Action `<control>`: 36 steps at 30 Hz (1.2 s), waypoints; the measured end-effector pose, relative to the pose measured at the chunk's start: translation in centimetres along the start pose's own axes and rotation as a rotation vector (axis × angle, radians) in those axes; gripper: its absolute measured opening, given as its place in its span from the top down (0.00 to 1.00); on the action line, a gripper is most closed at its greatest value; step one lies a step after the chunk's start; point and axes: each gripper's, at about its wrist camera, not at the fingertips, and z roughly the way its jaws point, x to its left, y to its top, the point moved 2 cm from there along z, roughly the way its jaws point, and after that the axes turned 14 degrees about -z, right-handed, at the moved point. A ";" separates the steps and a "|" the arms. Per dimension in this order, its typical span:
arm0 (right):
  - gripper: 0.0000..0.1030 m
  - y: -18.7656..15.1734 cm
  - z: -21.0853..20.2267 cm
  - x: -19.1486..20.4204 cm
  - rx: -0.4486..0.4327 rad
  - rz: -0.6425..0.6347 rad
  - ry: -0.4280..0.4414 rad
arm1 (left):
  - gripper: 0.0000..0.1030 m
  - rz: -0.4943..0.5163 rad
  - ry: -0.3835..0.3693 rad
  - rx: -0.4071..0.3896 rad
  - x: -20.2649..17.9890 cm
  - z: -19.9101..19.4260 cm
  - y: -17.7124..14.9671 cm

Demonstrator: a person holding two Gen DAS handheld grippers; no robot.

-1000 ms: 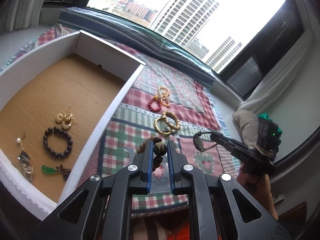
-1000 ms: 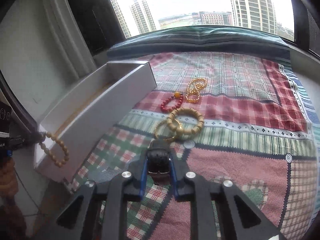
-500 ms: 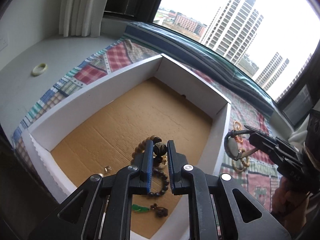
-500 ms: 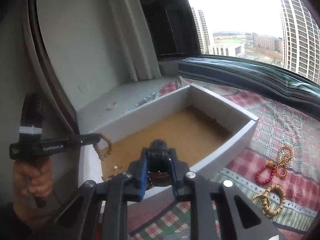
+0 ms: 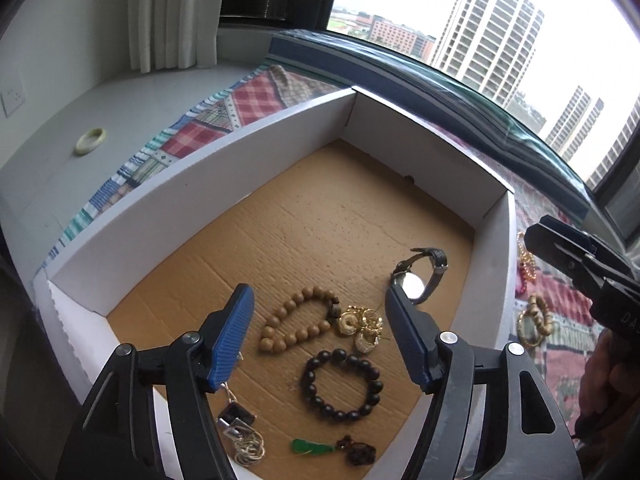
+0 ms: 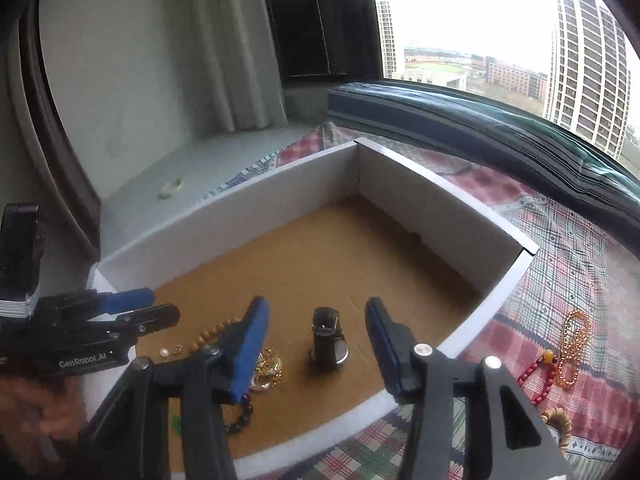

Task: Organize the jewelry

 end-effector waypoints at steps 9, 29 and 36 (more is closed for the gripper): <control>0.21 -3.9 -7.7 -0.2 -0.034 0.000 -0.181 | 0.13 0.166 -0.109 -0.079 -5.3 -5.9 -5.8; 0.12 -22.9 -17.8 -3.8 0.087 0.246 -0.381 | 0.05 0.359 -0.201 0.038 -14.4 -5.3 -18.5; 0.12 -25.2 -17.6 -3.5 0.100 0.297 -0.360 | 0.01 0.423 -0.079 -0.005 -15.1 -4.6 -20.2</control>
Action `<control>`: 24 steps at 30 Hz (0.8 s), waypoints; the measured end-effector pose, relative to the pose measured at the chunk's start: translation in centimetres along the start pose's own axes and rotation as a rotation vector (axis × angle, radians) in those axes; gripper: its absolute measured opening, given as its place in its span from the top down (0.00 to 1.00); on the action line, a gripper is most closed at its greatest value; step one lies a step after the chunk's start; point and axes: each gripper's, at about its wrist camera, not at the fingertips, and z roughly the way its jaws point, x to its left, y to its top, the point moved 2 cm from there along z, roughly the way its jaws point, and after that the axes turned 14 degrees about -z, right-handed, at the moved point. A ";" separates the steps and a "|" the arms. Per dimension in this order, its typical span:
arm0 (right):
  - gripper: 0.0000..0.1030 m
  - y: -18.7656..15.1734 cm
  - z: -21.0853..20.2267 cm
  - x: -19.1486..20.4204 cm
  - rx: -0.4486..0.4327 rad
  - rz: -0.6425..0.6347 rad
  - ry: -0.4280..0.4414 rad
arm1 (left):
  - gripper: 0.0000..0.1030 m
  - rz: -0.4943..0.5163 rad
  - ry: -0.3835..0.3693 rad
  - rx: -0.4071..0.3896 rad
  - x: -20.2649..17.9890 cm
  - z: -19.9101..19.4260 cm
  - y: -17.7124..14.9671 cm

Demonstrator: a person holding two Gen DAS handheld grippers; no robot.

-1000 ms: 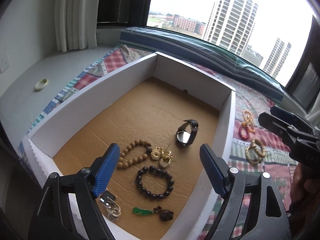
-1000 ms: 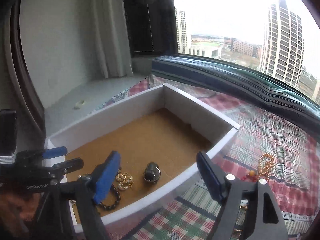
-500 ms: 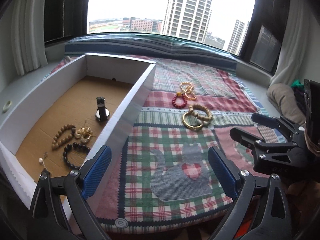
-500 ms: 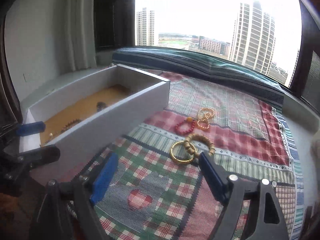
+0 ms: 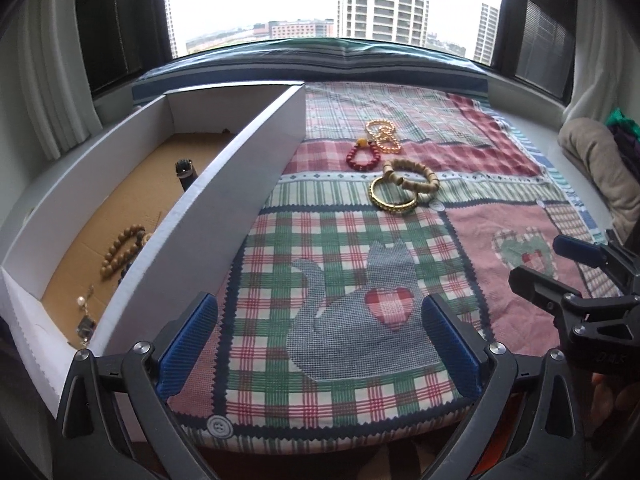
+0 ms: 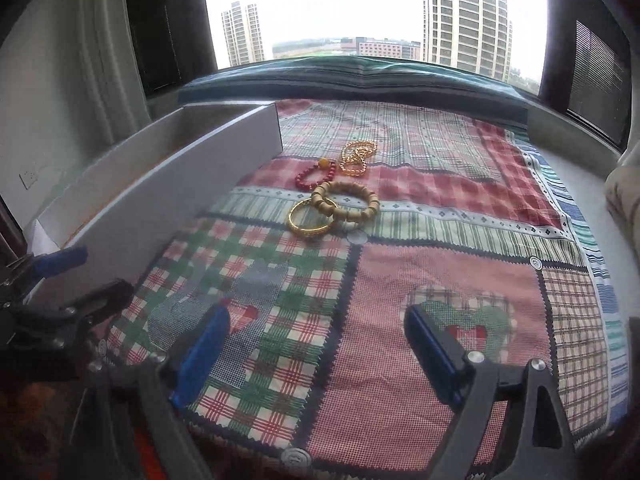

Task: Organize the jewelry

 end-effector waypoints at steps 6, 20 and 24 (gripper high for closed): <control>0.12 -0.8 0.3 -0.1 0.013 0.016 0.000 | 0.01 0.068 0.099 -0.113 -1.0 -0.4 -0.6; 0.12 -1.1 -0.4 -0.2 0.002 0.037 0.010 | 0.02 0.097 0.014 -0.013 -2.7 0.6 -1.8; 0.12 -1.1 -0.8 -0.9 -0.011 0.053 -0.008 | 0.02 0.093 -0.002 0.057 -2.8 1.7 -2.1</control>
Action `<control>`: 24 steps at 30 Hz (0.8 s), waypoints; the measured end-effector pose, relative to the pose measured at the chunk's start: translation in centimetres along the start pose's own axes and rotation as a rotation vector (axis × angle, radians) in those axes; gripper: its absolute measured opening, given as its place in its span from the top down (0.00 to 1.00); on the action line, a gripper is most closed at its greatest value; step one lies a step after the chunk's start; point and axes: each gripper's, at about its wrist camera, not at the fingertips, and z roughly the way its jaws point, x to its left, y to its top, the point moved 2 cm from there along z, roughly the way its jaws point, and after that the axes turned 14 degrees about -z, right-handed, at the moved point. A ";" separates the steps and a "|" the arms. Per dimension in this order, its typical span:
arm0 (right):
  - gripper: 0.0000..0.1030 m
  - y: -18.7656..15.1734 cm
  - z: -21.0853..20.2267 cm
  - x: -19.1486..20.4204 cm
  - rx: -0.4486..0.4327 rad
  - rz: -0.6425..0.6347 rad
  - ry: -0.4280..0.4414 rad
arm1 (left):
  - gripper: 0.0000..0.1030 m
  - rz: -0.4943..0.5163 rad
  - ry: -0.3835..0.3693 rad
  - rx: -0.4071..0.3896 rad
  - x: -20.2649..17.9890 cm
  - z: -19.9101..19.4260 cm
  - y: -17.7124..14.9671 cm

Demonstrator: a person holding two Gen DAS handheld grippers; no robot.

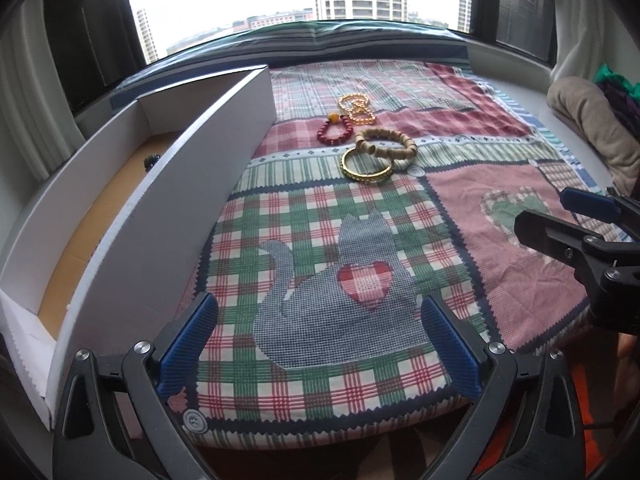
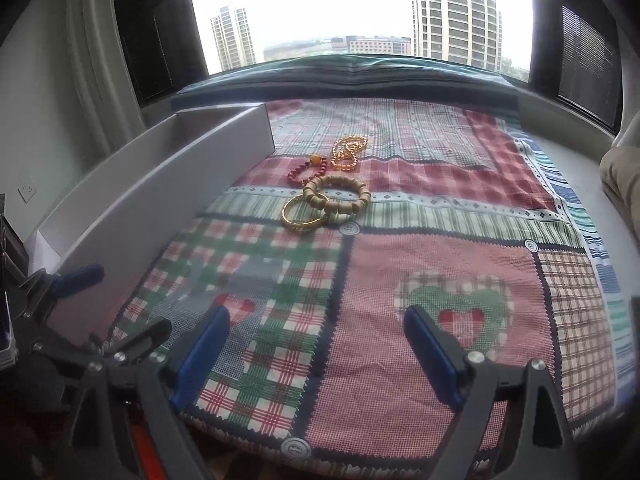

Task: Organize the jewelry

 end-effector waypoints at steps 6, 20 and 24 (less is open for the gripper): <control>0.12 -0.7 0.4 -2.2 0.009 0.056 -0.032 | 0.02 -0.035 -0.016 0.065 0.4 1.7 0.2; 0.12 -2.7 1.9 -4.0 0.064 0.121 -0.018 | 0.14 -0.160 -0.209 0.164 -2.9 9.5 10.2; 0.12 -3.2 1.7 -4.5 0.074 0.133 -0.024 | 0.32 -0.176 -0.230 0.277 -5.0 14.8 12.9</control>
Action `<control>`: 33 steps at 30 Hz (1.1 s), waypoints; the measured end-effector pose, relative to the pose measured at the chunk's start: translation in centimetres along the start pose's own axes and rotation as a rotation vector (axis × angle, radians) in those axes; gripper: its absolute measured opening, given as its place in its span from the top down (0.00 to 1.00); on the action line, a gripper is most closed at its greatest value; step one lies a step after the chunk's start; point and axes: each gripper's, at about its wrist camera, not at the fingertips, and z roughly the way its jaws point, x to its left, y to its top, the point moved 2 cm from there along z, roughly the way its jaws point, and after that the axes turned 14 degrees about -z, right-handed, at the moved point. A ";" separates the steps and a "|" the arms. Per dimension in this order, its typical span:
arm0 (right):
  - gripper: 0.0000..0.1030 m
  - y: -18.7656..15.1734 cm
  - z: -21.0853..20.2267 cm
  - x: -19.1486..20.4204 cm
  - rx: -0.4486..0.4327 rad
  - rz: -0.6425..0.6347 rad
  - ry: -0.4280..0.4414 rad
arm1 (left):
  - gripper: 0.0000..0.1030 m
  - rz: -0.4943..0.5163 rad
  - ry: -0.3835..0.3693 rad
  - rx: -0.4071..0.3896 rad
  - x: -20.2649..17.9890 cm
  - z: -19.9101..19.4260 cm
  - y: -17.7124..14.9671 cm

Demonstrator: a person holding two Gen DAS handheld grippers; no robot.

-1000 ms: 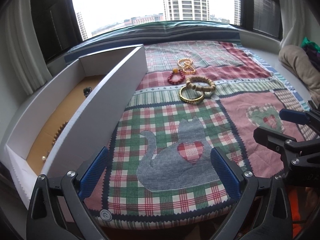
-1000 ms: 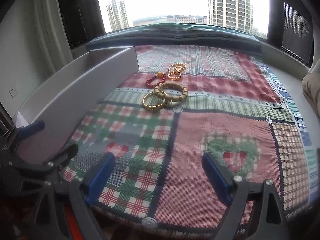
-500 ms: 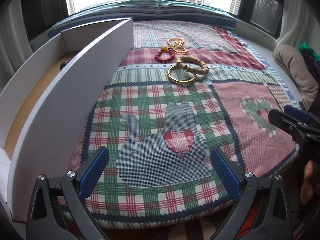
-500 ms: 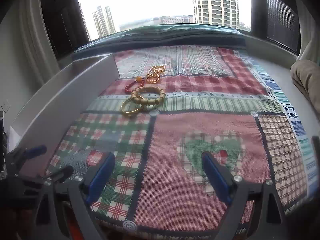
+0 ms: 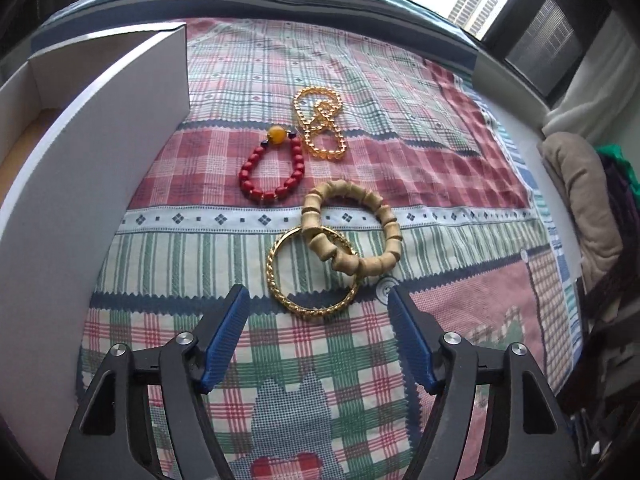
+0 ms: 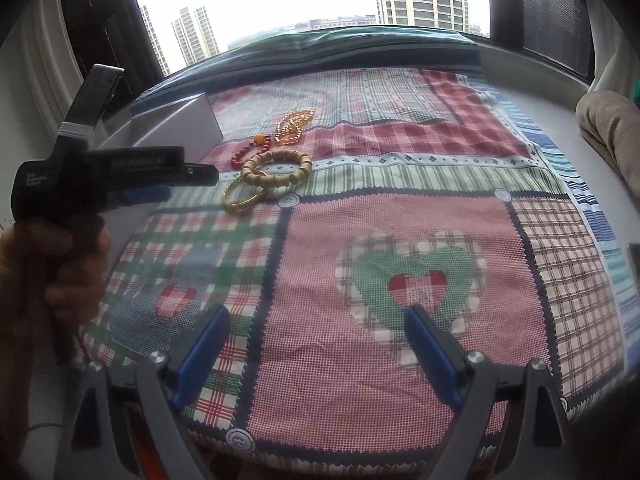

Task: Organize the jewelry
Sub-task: 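Grasp the large pale wooden bead bracelet with the left tool while the right tool grasps the gold bangle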

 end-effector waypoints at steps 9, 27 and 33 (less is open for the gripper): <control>0.12 -0.7 -1.3 -1.0 -0.004 0.009 -0.036 | 0.84 -0.124 -0.019 0.082 -0.2 4.7 2.5; 0.12 5.4 3.1 -2.4 -0.027 -0.026 0.117 | 0.88 -0.190 -0.123 -0.109 7.7 -10.1 -3.4; 0.56 13.2 13.1 0.0 0.137 -0.046 0.254 | 0.88 -0.206 -0.066 -0.130 10.7 -11.2 -5.7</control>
